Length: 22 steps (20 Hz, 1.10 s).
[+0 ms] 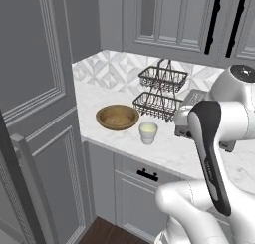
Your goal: Grab a lemon wedge from the fridge and one ice cube from the ice bowl, and put them in the glass of lemonade.
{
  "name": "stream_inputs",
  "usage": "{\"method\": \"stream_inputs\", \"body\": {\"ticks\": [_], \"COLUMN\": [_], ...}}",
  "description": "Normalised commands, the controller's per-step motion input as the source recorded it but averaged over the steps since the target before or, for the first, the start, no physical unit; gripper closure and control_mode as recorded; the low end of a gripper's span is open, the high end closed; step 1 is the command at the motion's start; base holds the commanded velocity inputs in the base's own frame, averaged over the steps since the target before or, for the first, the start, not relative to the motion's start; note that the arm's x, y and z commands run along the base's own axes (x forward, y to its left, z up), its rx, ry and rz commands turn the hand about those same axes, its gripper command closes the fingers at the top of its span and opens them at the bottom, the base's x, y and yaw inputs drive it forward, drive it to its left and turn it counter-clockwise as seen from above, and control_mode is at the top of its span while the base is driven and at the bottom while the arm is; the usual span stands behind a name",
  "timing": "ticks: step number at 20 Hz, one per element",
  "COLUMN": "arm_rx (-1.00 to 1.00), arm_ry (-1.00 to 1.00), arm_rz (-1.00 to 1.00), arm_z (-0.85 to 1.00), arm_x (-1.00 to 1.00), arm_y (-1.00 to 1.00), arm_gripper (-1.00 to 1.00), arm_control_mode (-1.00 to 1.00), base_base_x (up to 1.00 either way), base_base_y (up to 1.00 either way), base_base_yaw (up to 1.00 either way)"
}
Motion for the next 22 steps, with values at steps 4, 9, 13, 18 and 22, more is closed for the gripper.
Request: {"method": "stream_inputs", "body": {"ticks": [4, 9, 13, 18, 22], "arm_rx": [0.00, 0.00, 0.00, 0.00, 0.00], "arm_ry": [0.00, 0.00, 0.00, 0.04, 0.16], "arm_rz": [0.00, 0.00, 0.00, 0.00, 0.00], "arm_z": [0.00, 0.00, 0.00, -0.11, -0.34], "arm_x": [0.00, 0.00, 0.00, 0.79, 0.98], "arm_y": [0.00, 0.00, 0.00, 0.23, 0.36], "arm_gripper": [1.00, 1.00, 1.00, 1.00, 1.00], "arm_control_mode": [1.00, 1.00, 1.00, -1.00, -1.00], "base_base_x": [0.49, 0.17, 0.08, 0.00, 0.00], "base_base_y": [0.00, 0.00, 0.00, 0.00, 0.00], "base_base_yaw": [-0.01, 0.00, 0.00, 0.00, 0.00]}}
